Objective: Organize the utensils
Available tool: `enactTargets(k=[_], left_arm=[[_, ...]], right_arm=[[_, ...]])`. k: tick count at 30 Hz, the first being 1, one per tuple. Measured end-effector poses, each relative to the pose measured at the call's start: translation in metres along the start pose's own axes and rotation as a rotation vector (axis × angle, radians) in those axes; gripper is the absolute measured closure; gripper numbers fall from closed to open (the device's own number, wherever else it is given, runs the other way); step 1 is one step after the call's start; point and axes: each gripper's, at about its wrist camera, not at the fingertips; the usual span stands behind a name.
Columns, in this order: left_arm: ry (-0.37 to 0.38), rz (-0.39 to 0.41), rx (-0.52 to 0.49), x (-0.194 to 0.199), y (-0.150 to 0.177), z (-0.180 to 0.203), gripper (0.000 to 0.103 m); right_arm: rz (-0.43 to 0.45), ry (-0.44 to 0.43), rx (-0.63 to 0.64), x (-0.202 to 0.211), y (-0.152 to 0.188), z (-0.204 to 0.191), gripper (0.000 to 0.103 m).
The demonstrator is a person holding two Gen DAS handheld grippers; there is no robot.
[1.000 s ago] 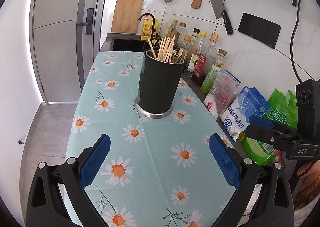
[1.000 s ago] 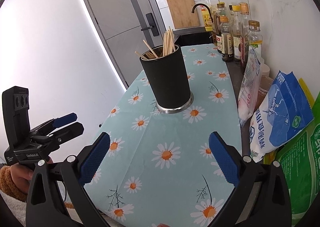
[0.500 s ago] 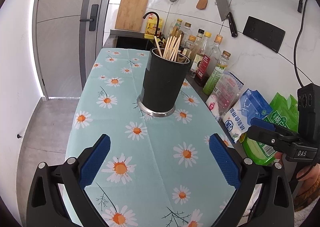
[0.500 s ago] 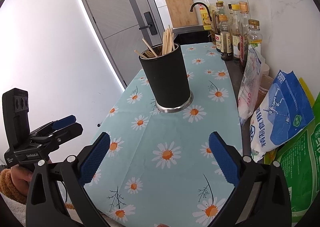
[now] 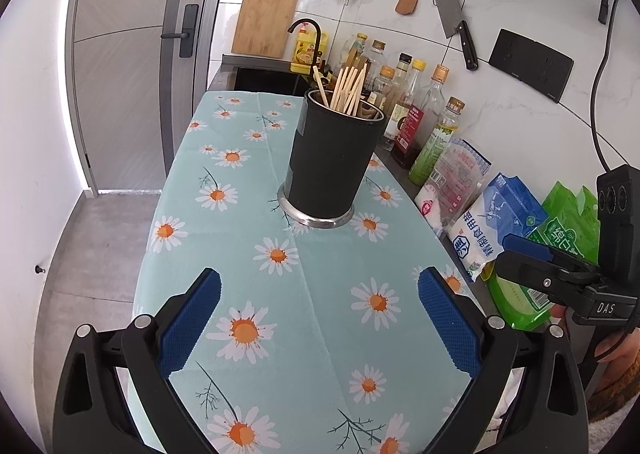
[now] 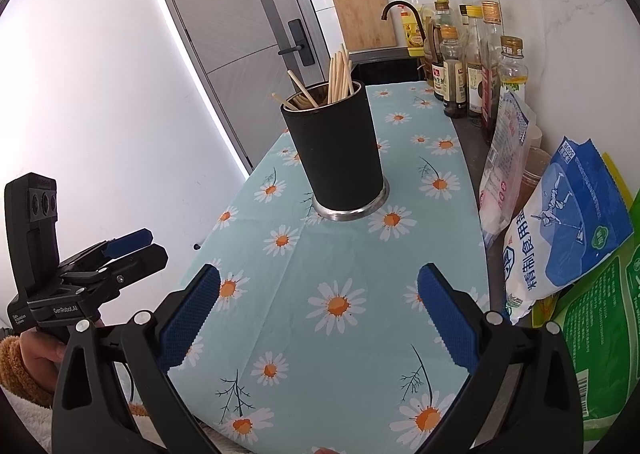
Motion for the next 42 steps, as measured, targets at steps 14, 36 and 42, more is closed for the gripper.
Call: enactTargets(k=[14,36,42], left_arm=[[0.007,-0.010,-0.003,-0.0009,-0.0002,0.0008,0.007],[0.013,-0.023,-0.008,-0.0028,0.0009,0.0043,0.007],[0.011,-0.024,-0.007,-0.0027,0.0016,0.0046,0.007]], right_arm=[[-0.004,0.007,0.004,-0.0009,-0.0011,-0.0022,0.005],[-0.002,0.008,-0.002,0.0002,-0.0011,0.0000,0.005],[-0.005,0.011,0.002,0.0013,-0.0012,-0.0001,0.005]])
Point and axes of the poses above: each gripper's, at about its wrist camera, not at the fingertips, and x roughly against the way its jaws point, z to its right, y to its underside, and after that the axes turned 15 degrees about -y, right-handed
